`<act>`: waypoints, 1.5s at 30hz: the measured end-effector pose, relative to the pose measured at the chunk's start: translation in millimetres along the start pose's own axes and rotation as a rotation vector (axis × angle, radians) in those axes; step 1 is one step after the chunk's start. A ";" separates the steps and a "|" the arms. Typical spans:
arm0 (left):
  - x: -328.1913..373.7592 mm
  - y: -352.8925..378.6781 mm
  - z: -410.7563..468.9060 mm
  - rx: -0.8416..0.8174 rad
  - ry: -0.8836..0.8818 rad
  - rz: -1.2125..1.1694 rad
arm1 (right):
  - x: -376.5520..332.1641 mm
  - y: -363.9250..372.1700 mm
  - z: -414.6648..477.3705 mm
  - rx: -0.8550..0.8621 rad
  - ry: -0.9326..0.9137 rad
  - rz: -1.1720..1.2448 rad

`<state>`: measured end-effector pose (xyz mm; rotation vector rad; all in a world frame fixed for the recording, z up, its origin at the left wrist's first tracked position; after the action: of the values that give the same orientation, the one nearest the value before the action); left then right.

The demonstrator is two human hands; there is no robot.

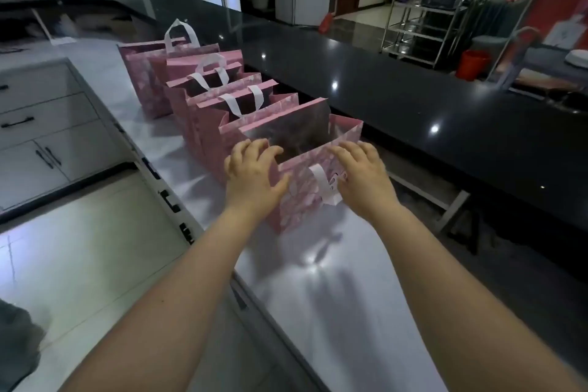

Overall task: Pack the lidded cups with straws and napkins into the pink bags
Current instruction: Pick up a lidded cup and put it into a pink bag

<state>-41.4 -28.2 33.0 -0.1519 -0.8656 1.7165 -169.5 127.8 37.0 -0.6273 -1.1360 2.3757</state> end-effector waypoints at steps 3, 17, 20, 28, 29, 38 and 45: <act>-14.6 11.6 13.5 -0.004 0.052 -0.067 | 11.4 20.6 39.7 -0.043 0.102 -0.149; -26.8 24.5 37.1 0.054 0.086 -0.396 | 36.3 32.9 56.0 0.203 0.332 -0.140; -23.2 16.7 31.5 0.066 0.075 -0.439 | 33.4 7.6 27.4 0.285 0.287 -0.101; 34.5 2.7 -17.0 -0.028 0.117 -0.567 | 33.8 -63.8 -95.3 0.501 0.149 -0.172; 45.8 1.9 -23.6 -0.057 0.127 -0.583 | 36.3 -73.4 -109.6 0.515 0.150 -0.198; 158.1 1.0 -75.5 -0.267 0.324 -0.698 | 56.1 -159.8 -223.0 0.598 0.229 -0.419; 216.6 -1.8 -94.4 -0.314 0.427 -0.741 | 64.9 -196.4 -276.4 0.648 0.325 -0.505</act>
<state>-65.3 206.8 36.7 -0.3453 -0.7356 0.8103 -29.6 443.2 25.0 -0.4080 -0.2930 1.9377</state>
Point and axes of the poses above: each hand's wrist, its own z-axis towards the middle knuckle, its own y-axis out of the palm, x = y × z, the point moved 6 cm from there along z, towards the middle knuckle, and after that the axes turned 14 degrees about x, right-handed, at the moved point
